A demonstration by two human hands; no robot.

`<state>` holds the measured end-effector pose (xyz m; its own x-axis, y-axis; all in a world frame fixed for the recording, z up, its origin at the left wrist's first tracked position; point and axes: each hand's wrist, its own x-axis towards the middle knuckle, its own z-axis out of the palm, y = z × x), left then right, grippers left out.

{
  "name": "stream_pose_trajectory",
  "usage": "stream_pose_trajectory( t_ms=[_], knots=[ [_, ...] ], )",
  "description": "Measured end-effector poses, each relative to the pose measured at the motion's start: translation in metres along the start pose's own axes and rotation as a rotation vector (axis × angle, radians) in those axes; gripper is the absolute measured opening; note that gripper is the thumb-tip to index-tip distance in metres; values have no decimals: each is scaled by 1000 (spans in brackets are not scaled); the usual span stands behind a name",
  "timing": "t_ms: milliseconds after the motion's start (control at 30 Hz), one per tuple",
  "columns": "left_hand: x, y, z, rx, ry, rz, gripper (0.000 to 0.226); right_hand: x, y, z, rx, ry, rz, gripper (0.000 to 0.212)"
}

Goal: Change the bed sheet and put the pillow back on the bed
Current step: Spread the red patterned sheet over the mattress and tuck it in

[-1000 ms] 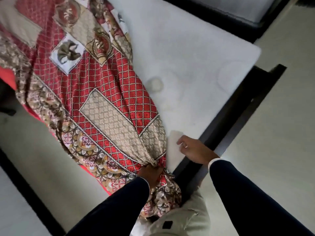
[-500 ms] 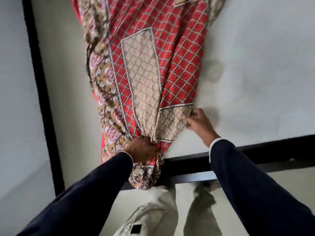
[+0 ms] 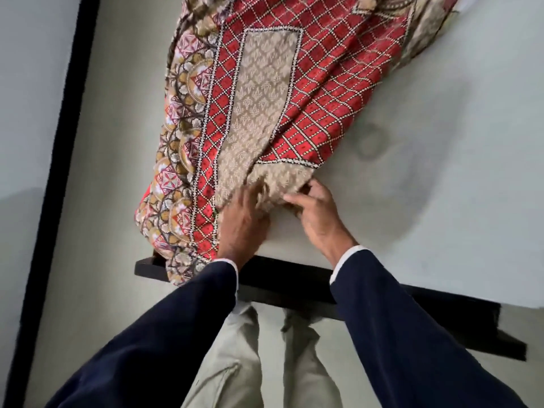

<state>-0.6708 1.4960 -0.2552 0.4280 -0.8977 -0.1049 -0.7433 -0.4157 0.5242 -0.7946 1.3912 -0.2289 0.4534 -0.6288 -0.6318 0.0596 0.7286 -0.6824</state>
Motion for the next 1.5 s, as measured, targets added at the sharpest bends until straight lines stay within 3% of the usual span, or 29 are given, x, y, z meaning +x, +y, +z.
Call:
stream_pose_trajectory(
  t_ms=[100, 300, 500, 567, 633, 733, 833, 900, 1033, 1133, 1233, 1300, 1333, 1400, 1500],
  knots=[
    [21, 13, -32, -295, 159, -263, 36, -6, -30, -12, -23, -125, 36, 44],
    [74, 9, -110, -680, 230, -282, 22, 40, -26, -10, -262, 100, 157, 42],
    [93, -4, -137, -859, 197, -251, 18, 95, -34, 44, -46, 137, 175, 59],
    [89, -16, -136, -854, 186, -233, 17, 105, -38, 63, 77, 152, 149, 39],
    [83, -28, -134, -784, 174, -233, 15, 105, -40, 64, 127, 166, 118, 25],
    [73, -29, -130, -737, 133, -210, 14, 67, -50, 25, 67, 183, 109, 44],
    [53, -23, -113, -685, 38, -251, 12, -6, -55, -47, -72, 176, 192, 43],
    [41, -15, -91, -541, -50, -230, 13, -60, -58, -110, -117, 267, 217, 45],
    [19, 9, -38, -319, -342, -99, 17, -148, -65, -224, -7, 620, 104, 56],
    [-6, 27, -5, -142, -528, 163, 29, -183, -70, -273, 6, 661, 8, 42],
    [-27, 37, 17, 183, -616, 207, 49, -187, -68, -285, -125, 561, 63, 26],
    [-35, 47, 26, 316, -587, 212, 57, -183, -69, -290, -294, 425, 206, 45],
    [-37, 53, 26, 372, -580, 212, 58, -181, -70, -290, -387, 320, 305, 54],
    [-36, 61, 34, 401, -599, 162, 55, -178, -78, -296, -496, 139, 421, 49],
    [-24, 84, 43, 507, -603, 89, 51, -180, -88, -324, -438, 63, 382, 42]
  ],
)
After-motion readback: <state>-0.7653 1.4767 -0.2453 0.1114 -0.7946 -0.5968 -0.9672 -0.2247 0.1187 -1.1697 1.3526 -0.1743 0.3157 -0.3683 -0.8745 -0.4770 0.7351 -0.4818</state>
